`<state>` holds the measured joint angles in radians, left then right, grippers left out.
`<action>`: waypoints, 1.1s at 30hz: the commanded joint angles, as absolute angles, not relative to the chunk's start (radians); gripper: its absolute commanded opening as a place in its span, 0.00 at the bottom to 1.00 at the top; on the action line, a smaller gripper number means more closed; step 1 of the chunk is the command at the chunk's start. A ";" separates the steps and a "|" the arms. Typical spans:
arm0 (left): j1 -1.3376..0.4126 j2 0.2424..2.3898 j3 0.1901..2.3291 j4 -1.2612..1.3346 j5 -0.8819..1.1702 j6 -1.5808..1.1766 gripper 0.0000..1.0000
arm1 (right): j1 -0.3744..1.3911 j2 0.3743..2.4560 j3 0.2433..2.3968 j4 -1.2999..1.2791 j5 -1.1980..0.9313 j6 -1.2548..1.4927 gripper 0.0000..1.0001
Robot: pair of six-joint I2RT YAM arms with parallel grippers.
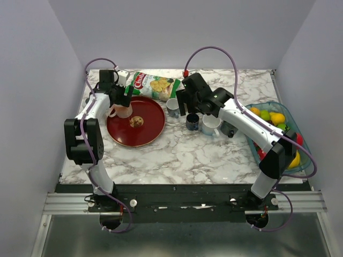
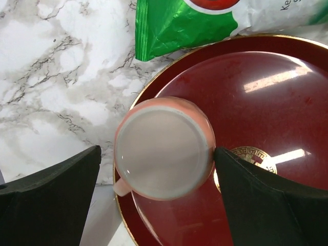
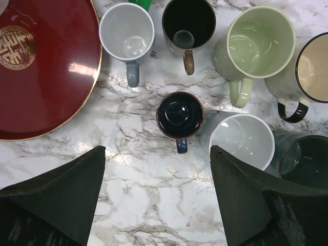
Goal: Turn the mug right side up
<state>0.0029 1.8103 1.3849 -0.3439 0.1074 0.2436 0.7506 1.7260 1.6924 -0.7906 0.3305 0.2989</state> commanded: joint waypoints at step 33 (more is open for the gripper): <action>-0.077 1.591 1.152 -0.474 0.127 -0.163 0.99 | 0.744 1.736 1.660 -0.792 0.261 0.295 0.89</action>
<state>-0.0731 1.6531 1.1942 -0.4759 0.1596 -0.1356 0.7502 1.7905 1.6867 -0.8089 0.2913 0.2874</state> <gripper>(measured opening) 0.990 0.887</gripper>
